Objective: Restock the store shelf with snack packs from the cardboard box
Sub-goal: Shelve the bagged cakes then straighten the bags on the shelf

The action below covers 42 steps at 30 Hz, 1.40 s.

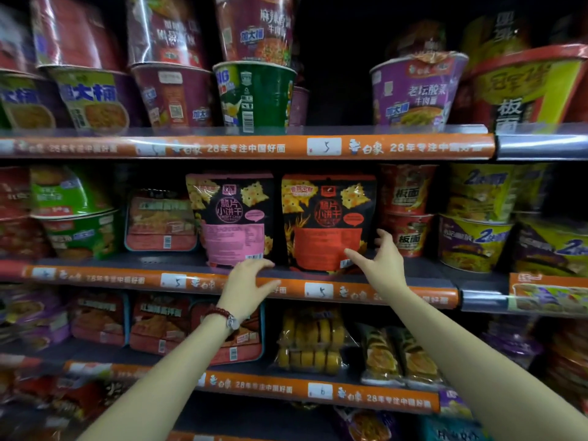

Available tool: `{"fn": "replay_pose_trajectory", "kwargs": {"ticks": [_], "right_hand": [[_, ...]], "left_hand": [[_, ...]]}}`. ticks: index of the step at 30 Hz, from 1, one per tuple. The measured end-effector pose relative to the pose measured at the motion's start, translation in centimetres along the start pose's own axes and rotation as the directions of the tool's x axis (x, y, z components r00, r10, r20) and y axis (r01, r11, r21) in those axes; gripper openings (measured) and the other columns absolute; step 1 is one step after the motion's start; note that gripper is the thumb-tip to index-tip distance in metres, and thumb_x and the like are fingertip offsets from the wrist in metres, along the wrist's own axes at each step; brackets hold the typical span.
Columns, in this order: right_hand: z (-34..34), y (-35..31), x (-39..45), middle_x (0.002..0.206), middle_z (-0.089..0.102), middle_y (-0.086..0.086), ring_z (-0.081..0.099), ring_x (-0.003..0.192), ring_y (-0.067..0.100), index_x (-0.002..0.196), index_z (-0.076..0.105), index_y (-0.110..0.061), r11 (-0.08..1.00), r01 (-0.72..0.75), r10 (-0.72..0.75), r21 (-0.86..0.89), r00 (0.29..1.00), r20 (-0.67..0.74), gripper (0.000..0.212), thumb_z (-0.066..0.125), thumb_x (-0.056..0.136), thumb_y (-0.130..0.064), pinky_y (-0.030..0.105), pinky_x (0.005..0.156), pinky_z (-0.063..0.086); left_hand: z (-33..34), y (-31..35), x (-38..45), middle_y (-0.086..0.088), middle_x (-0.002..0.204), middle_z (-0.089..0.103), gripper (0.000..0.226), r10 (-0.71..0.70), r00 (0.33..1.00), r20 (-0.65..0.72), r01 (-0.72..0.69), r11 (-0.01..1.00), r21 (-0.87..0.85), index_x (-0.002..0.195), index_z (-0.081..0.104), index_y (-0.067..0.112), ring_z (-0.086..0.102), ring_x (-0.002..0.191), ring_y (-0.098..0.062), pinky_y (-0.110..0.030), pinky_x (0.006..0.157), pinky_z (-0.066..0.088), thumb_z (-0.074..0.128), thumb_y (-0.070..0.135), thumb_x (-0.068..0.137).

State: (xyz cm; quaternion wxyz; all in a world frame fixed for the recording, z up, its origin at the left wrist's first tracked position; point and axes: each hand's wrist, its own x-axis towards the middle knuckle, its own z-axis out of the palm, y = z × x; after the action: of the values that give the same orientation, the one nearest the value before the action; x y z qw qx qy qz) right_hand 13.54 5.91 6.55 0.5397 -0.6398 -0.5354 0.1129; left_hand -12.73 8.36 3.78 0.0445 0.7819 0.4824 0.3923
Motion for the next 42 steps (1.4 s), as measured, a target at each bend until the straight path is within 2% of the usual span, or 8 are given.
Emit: {"fn": "replay_pose_trajectory", "kwargs": {"ticks": [7, 14, 22, 26, 34, 37, 39, 42], "right_hand": [[1.1, 0.3, 1.7, 0.142, 0.049, 0.008, 0.047, 0.130, 0.028, 0.148, 0.030, -0.012, 0.998, 0.001, -0.008, 0.056, 0.994, 0.112, 0.087, 0.074, 0.080, -0.045, 0.040, 0.100, 0.043], [1.2, -0.2, 1.3, 0.106, 0.064, -0.004, 0.062, 0.099, 0.018, 0.112, 0.053, -0.020, 0.991, 0.038, -0.045, 0.125, 0.998, 0.052, 0.043, 0.077, 0.080, -0.035, 0.030, 0.078, 0.050], [0.9, -1.5, -0.6, 0.102, 0.067, -0.003, 0.064, 0.098, 0.018, 0.105, 0.053, -0.020, 0.988, 0.121, -0.100, 0.100, 0.976, -0.193, 0.042, 0.078, 0.076, -0.038, 0.043, 0.087, 0.054], [-0.1, -2.6, -1.6, 0.103, 0.066, -0.005, 0.063, 0.096, 0.013, 0.112, 0.053, -0.017, 0.986, 0.146, -0.116, 0.081, 0.947, -0.299, 0.045, 0.078, 0.078, -0.034, 0.031, 0.084, 0.053], [1.2, -3.0, -5.2, 0.099, 0.059, -0.015, 0.059, 0.088, -0.001, 0.115, 0.045, -0.019, 0.993, 0.108, -0.091, 0.053, 0.961, -0.262, 0.043, 0.073, 0.084, -0.031, 0.027, 0.086, 0.052], [1.9, -4.0, -6.1, 0.097, 0.054, -0.011, 0.060, 0.081, 0.005, 0.130, 0.040, 0.000, 0.989, 0.133, -0.117, 0.063, 0.970, -0.215, 0.055, 0.069, 0.088, -0.021, 0.017, 0.077, 0.049], [2.3, -4.7, -6.5, 0.102, 0.063, 0.008, 0.055, 0.094, 0.025, 0.127, 0.041, 0.005, 0.986, 0.155, -0.136, 0.059, 0.961, -0.240, 0.052, 0.068, 0.089, -0.017, 0.027, 0.079, 0.048], [2.8, -4.9, -6.2, 0.084, 0.066, 0.005, 0.060, 0.065, 0.023, 0.103, 0.046, -0.014, 0.980, 0.199, -0.188, 0.000, 0.926, -0.327, 0.028, 0.068, 0.087, -0.020, 0.043, 0.062, 0.053]], "left_hand": [[1.5, -1.1, 1.9, 0.005, 0.113, 0.060, 0.040, 0.078, 0.993, 0.093, -0.081, 0.996, 0.028, 0.115, 0.063, 0.023, 0.052, 0.110, -0.012, -0.029, 0.098, 0.041, 0.069, 0.041, 0.080], [2.0, -2.5, 2.3, 0.007, 0.111, 0.061, 0.039, 0.150, 0.983, 0.110, -0.160, 0.983, 0.094, 0.107, 0.065, 0.026, 0.053, 0.106, -0.014, -0.032, 0.093, 0.042, 0.067, 0.050, 0.077], [2.2, -2.9, 2.5, 0.005, 0.112, 0.060, 0.041, 0.207, 0.972, 0.110, -0.219, 0.970, 0.109, 0.110, 0.063, 0.025, 0.053, 0.107, -0.015, -0.031, 0.092, 0.040, 0.064, 0.052, 0.079], [2.3, -3.0, 2.5, 0.005, 0.111, 0.060, 0.041, 0.220, 0.970, 0.100, -0.231, 0.967, 0.106, 0.111, 0.063, 0.024, 0.052, 0.107, -0.015, -0.030, 0.092, 0.038, 0.063, 0.050, 0.080], [2.5, -3.2, 2.3, 0.004, 0.107, 0.061, 0.039, 0.231, 0.970, 0.068, -0.236, 0.968, 0.079, 0.108, 0.064, 0.022, 0.054, 0.105, -0.017, -0.032, 0.089, 0.039, 0.066, 0.048, 0.079], [2.5, -3.2, 2.2, 0.004, 0.110, 0.060, 0.040, 0.221, 0.973, 0.072, -0.227, 0.970, 0.085, 0.112, 0.063, 0.023, 0.052, 0.107, -0.017, -0.030, 0.090, 0.037, 0.064, 0.048, 0.080], [2.6, -3.2, 2.1, 0.004, 0.111, 0.060, 0.041, 0.221, 0.973, 0.066, -0.226, 0.970, 0.087, 0.113, 0.062, 0.023, 0.051, 0.108, -0.017, -0.030, 0.091, 0.036, 0.064, 0.049, 0.081], [2.5, -3.2, 2.0, 0.004, 0.112, 0.060, 0.041, 0.224, 0.973, 0.065, -0.229, 0.969, 0.095, 0.114, 0.062, 0.023, 0.051, 0.108, -0.017, -0.030, 0.092, 0.036, 0.063, 0.049, 0.081]]}}
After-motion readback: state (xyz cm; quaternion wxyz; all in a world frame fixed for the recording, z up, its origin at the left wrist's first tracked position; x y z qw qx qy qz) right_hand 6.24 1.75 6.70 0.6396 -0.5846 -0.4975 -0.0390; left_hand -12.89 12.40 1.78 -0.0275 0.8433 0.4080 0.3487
